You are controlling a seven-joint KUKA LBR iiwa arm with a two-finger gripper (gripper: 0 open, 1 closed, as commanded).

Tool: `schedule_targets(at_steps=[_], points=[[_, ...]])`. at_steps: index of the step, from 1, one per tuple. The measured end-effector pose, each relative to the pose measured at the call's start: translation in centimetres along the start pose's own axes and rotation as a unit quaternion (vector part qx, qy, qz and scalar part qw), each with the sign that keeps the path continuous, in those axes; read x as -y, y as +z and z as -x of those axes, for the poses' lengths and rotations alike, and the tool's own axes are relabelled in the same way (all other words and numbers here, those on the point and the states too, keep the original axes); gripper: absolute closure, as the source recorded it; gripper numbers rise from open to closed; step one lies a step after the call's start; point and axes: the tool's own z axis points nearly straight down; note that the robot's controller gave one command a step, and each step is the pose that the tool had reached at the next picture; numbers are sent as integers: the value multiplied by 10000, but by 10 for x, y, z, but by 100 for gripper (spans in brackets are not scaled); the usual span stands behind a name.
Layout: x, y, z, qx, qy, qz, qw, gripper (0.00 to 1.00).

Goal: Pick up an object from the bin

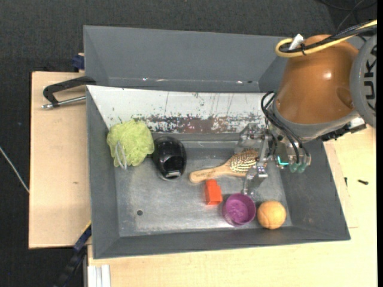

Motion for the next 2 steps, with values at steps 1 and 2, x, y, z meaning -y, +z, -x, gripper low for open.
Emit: schedule_targets(at_steps=[1, 2], points=[[0, -4, 1, 37, 0, 0, 10000, 0], [24, 68, 26, 69, 279, 4, 9996, 0]])
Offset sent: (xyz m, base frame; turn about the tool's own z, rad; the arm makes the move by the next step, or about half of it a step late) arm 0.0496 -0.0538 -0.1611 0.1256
